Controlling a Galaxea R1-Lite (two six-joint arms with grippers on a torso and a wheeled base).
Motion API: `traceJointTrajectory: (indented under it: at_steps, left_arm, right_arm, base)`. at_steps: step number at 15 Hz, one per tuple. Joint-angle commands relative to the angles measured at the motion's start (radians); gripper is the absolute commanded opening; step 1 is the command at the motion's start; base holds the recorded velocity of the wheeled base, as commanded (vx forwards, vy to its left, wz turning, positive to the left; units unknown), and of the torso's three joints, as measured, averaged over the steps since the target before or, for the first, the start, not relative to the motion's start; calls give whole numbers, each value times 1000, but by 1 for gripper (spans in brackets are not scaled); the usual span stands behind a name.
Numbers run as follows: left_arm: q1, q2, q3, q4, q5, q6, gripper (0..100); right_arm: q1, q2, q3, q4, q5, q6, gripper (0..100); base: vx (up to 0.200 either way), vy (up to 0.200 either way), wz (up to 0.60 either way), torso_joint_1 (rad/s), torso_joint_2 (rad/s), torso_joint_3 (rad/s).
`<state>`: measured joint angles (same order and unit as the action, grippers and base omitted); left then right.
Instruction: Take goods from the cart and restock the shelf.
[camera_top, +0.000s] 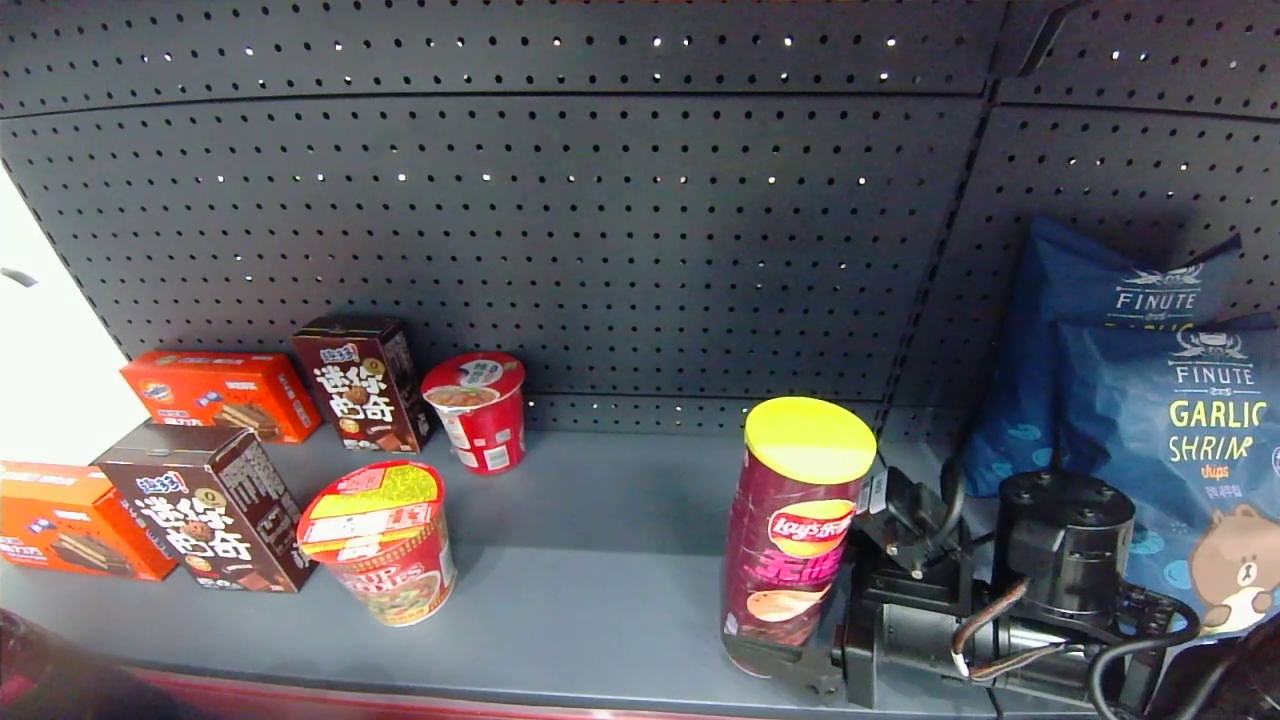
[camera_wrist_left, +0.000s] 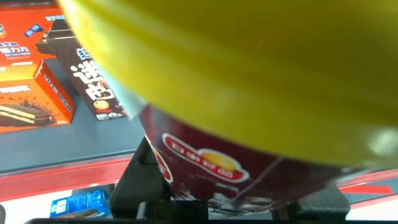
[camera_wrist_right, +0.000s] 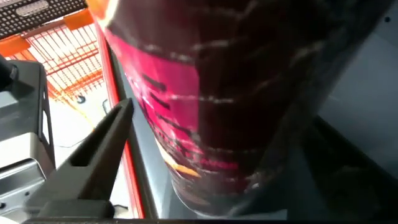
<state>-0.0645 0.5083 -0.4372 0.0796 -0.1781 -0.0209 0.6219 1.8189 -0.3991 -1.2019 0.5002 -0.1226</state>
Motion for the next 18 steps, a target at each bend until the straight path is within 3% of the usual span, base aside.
traceJointTrajectory:
  at_steps: [1,8,10,11,14,15,16,17,18]
  left_arm:
    - [0,-2,0,0,0,-1,0]
    - [0,-4,-41,-3,-1,6,0]
    - [-5,27,-126,0,-4,38,0]
    - [-9,70,-189,0,-14,55,0]
    - [-75,133,-267,0,-26,70,0]
    - [-150,157,-273,0,-26,70,0]
    - [-150,157,-273,0,-26,70,0]
    - [-248,203,-278,-1,-24,73,0]
    - [-293,242,-287,-1,-26,75,0]
  right_arm:
    - [-14,-35,26,1,0,0,100]
    - [-125,-334,210,19,-12,-5,100]
    - [-126,-458,226,94,-65,-5,100]
    - [-116,-579,194,259,-75,-8,100]
    - [-91,-779,62,625,-157,-9,100]
    - [-53,-869,2,797,-215,-9,100]
    - [-53,-869,2,797,-215,-9,100]
    - [-22,-952,-6,889,-241,-9,100]
    - [-11,-980,0,898,-241,-8,100]
  base:
    - [0,0,0,0,0,0]
    - [0,0,0,0,0,0]
    - [0,0,0,0,0,0]
    - [0,0,0,0,0,0]
    - [0,0,0,0,0,0]
    - [0,0,0,0,0,0]
    - [0,0,0,0,0,0]
    - [0,0,0,0,0,0]
    - [0,0,0,0,0,0]
